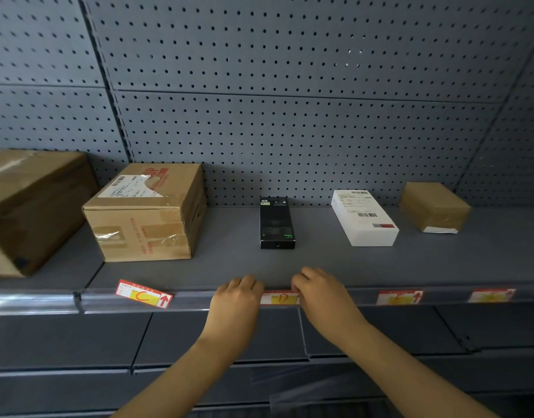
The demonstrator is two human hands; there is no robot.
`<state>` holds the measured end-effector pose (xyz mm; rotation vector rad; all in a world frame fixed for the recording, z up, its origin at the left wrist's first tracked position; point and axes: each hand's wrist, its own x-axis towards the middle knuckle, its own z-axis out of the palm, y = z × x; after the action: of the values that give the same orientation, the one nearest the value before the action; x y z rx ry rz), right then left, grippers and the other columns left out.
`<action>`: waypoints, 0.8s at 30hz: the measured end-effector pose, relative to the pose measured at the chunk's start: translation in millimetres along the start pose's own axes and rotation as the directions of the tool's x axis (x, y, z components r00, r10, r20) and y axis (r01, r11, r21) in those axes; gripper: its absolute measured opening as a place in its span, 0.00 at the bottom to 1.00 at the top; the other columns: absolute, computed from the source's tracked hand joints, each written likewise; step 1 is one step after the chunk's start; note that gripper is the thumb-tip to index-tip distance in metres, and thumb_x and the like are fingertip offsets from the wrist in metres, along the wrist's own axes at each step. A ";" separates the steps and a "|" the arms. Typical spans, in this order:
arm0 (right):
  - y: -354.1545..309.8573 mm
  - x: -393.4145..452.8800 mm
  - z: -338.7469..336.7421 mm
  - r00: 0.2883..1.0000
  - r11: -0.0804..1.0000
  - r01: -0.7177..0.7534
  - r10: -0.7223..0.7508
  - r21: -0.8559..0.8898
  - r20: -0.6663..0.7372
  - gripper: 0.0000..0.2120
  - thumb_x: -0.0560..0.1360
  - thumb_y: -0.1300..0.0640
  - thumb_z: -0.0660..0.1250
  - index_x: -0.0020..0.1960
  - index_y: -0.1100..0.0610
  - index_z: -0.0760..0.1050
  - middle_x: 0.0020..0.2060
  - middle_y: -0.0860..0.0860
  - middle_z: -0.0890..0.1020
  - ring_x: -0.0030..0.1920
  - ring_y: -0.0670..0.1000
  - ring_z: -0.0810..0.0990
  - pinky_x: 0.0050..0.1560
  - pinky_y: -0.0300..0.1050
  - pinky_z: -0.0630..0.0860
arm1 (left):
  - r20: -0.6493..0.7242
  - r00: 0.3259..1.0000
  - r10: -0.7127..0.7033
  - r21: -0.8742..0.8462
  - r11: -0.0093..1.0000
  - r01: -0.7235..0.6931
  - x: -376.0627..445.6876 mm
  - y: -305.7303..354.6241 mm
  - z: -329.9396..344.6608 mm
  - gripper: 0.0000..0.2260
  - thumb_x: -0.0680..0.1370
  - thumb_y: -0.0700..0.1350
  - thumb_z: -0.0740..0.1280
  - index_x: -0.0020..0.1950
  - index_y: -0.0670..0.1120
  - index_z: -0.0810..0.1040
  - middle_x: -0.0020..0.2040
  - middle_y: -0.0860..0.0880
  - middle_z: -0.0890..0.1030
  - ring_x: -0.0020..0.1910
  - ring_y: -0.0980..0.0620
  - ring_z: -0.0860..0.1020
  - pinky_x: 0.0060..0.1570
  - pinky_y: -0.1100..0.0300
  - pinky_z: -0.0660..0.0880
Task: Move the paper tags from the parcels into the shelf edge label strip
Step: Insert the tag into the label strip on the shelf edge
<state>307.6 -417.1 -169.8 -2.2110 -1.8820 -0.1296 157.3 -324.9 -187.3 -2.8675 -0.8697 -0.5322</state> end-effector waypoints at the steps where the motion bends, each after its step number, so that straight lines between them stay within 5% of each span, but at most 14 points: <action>1: 0.2 -0.3 -0.2 1.000 1.000 0.001 -0.001 0.002 0.005 0.10 0.72 0.69 0.64 0.50 0.58 0.76 0.48 0.54 0.77 0.46 0.53 0.75 0.43 0.44 0.71 | -0.007 1.000 -0.004 -0.012 1.000 0.004 0.0 0.5 -0.8 0.19 0.46 0.35 0.79 0.30 0.47 0.76 0.27 0.50 0.75 0.22 0.50 0.74 0.21 0.64 0.69; 12: -0.8 0.8 0.9 1.000 1.000 0.013 -0.013 -0.028 0.006 0.08 0.72 0.68 0.66 0.48 0.59 0.78 0.46 0.55 0.79 0.45 0.54 0.76 0.39 0.44 0.68 | 0.054 0.996 -0.066 -0.065 0.995 0.069 3.1 2.7 7.8 0.20 0.45 0.32 0.78 0.28 0.50 0.78 0.26 0.52 0.77 0.23 0.52 0.76 0.20 0.66 0.69; 18: -5.3 -0.4 -1.0 0.999 0.998 0.027 -0.026 -0.050 0.025 0.07 0.74 0.61 0.68 0.52 0.60 0.78 0.49 0.56 0.80 0.48 0.54 0.77 0.45 0.45 0.72 | 0.070 0.994 -0.081 -0.062 0.994 0.085 3.5 2.3 9.3 0.20 0.45 0.31 0.79 0.28 0.50 0.80 0.27 0.52 0.77 0.23 0.53 0.76 0.20 0.66 0.70; 24: -16.7 0.0 -7.9 0.997 0.996 0.039 -0.034 -0.081 0.064 0.10 0.74 0.65 0.65 0.55 0.60 0.75 0.52 0.56 0.78 0.52 0.55 0.75 0.46 0.45 0.69 | 0.092 0.991 -0.099 -0.003 0.995 0.100 0.9 -1.3 -2.7 0.18 0.46 0.35 0.79 0.28 0.50 0.78 0.26 0.52 0.77 0.22 0.53 0.76 0.18 0.64 0.69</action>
<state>291.9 -416.5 -160.1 -2.2601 -1.9847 -0.1489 156.5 -323.8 -184.5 -2.8877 -1.0321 -0.4172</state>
